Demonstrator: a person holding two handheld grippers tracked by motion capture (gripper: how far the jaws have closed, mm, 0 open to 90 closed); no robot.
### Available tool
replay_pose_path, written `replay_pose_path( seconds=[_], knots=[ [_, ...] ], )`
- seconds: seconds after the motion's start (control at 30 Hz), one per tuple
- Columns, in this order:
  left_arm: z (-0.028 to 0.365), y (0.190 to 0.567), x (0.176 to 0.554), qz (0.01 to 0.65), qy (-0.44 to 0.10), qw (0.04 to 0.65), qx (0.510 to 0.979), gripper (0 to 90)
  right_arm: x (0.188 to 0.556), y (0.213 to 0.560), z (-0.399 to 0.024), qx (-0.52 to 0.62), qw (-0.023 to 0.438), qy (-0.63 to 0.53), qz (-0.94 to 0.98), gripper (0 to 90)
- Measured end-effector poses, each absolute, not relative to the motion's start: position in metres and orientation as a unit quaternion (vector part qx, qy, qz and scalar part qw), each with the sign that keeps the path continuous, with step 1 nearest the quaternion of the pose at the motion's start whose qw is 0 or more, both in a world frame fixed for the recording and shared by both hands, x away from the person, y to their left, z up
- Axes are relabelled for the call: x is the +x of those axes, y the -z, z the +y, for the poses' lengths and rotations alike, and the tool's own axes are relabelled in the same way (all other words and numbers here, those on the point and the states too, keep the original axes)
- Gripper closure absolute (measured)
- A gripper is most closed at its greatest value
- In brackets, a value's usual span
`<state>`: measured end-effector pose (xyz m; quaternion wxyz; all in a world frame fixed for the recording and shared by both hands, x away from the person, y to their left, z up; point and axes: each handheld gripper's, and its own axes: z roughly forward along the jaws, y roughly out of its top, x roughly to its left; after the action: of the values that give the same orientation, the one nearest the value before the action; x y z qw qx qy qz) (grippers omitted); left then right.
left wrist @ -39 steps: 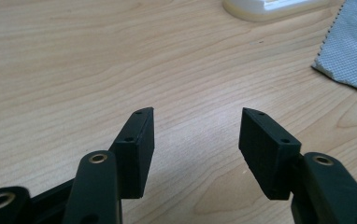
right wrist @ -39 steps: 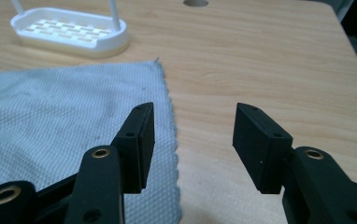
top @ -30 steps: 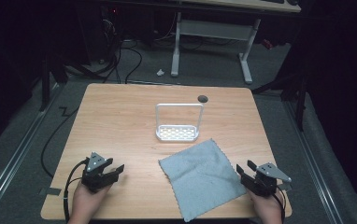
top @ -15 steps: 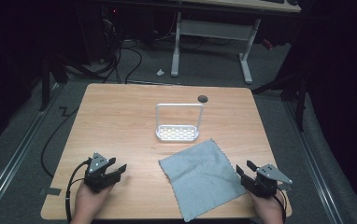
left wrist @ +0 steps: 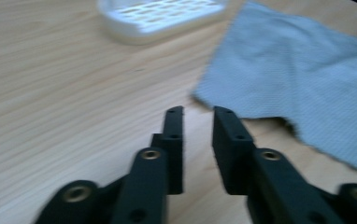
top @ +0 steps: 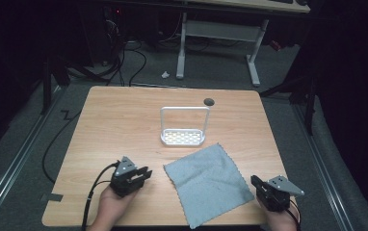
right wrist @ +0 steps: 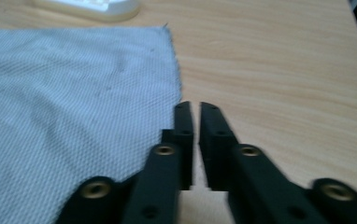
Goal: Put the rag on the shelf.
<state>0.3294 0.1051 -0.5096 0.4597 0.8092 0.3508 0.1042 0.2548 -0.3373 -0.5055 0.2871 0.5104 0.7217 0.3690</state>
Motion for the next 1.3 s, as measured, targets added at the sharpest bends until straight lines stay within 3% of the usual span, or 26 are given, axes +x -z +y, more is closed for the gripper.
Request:
replay_pose_path(
  seconds=[0.1,0.23,0.4,0.87,1.07,1.3],
  knots=[
    [0.074,0.508,0.317,0.306,-0.081,0.461,0.829,86.0,0.252,0.508,-0.334,0.497,0.277,-0.357,0.741,90.0],
    [0.035,0.516,0.303,0.240,-0.074,0.431,0.867,85.7,0.251,0.512,-0.328,0.487,0.268,-0.347,0.755,90.0],
    [0.015,0.528,0.300,0.214,-0.061,0.400,0.889,85.6,0.250,0.519,-0.321,0.476,0.254,-0.330,0.775,90.0],
    [0.039,0.528,0.307,0.245,-0.040,0.404,0.881,88.4,0.240,0.523,-0.305,0.445,0.204,-0.324,0.810,90.0],
    [0.067,0.528,0.313,0.278,-0.045,0.400,0.872,88.4,0.244,0.511,-0.291,0.427,0.229,-0.360,0.797,90.0],
    [0.102,0.529,0.317,0.328,-0.068,0.397,0.855,88.3,0.265,0.513,-0.269,0.403,0.218,-0.368,0.809,90.0]
  ],
)
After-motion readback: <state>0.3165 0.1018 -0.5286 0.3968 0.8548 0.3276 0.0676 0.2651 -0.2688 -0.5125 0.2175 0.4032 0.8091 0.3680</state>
